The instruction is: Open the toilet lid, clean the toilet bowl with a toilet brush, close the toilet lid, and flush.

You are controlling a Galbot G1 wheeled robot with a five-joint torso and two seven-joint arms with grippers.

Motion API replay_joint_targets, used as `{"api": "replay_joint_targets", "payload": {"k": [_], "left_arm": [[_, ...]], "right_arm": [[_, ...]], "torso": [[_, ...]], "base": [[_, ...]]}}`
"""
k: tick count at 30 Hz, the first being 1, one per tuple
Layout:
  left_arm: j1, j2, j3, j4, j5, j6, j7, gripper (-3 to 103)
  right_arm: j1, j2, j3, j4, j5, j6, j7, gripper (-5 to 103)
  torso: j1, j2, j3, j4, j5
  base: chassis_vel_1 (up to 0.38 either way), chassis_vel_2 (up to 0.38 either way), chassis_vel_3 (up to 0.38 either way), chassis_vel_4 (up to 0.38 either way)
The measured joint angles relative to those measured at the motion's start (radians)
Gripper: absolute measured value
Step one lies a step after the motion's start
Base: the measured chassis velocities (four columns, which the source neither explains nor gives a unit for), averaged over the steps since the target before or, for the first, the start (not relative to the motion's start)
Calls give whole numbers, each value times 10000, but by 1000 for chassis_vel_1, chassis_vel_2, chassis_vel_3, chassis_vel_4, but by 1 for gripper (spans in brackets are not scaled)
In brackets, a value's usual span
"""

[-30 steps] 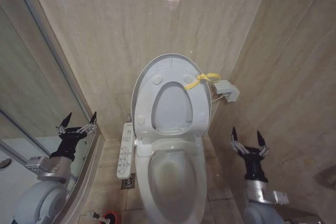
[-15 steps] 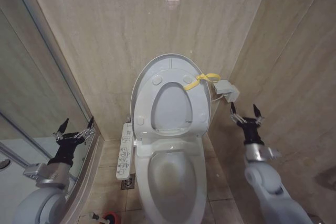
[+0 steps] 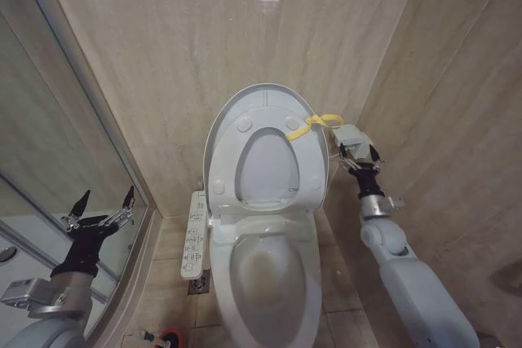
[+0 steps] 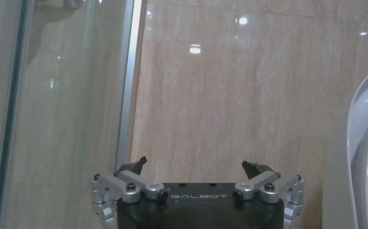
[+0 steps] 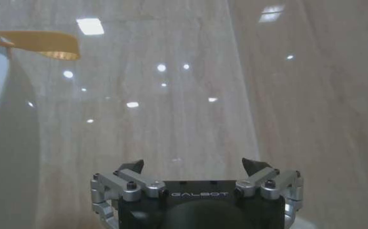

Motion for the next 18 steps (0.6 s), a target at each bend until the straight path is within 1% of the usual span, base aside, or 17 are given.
{"api": "replay_joint_targets", "payload": {"k": [2,4,5,7,9,11,18], "left_arm": [[21,-5,-30,-41,-2,0,2,100],[47,-3,-54,-48,-7,0,4,100],[47,-3,-54,-48,-7,0,4,100],[68,10,-93,-47,-16,0,4,100],[77,31,-123,-20,-29,-13,1,100],[78,40,-130,-5,-34,-25,0,100],[-13,26,8,34,-44,-40,-4,100]], "right_arm": [[288,0,-259,-56,41,-50,-81,100],[473,-23,-571,-84,182,-50,-149,100],[473,-23,-571,-84,182,-50,-149,100],[580,-60,-920,0,428,-69,-201,100],[545,-89,-1057,260,665,-107,-201,100],[472,-101,-1085,401,723,-126,-207,100],[-401,-279,-809,1189,777,-116,-287,100]], "torso": [[0,0,0,-1,0],[0,0,0,2,-1],[0,0,0,2,-1],[0,0,0,3,0],[1,0,0,-11,-1],[1,0,0,-12,-1],[-1,1,-2,1,-1]], "base": [[0,0,0,0],[0,0,0,0],[0,0,0,0],[0,0,0,0],[0,0,0,0],[0,0,0,0],[0,0,0,0]]}}
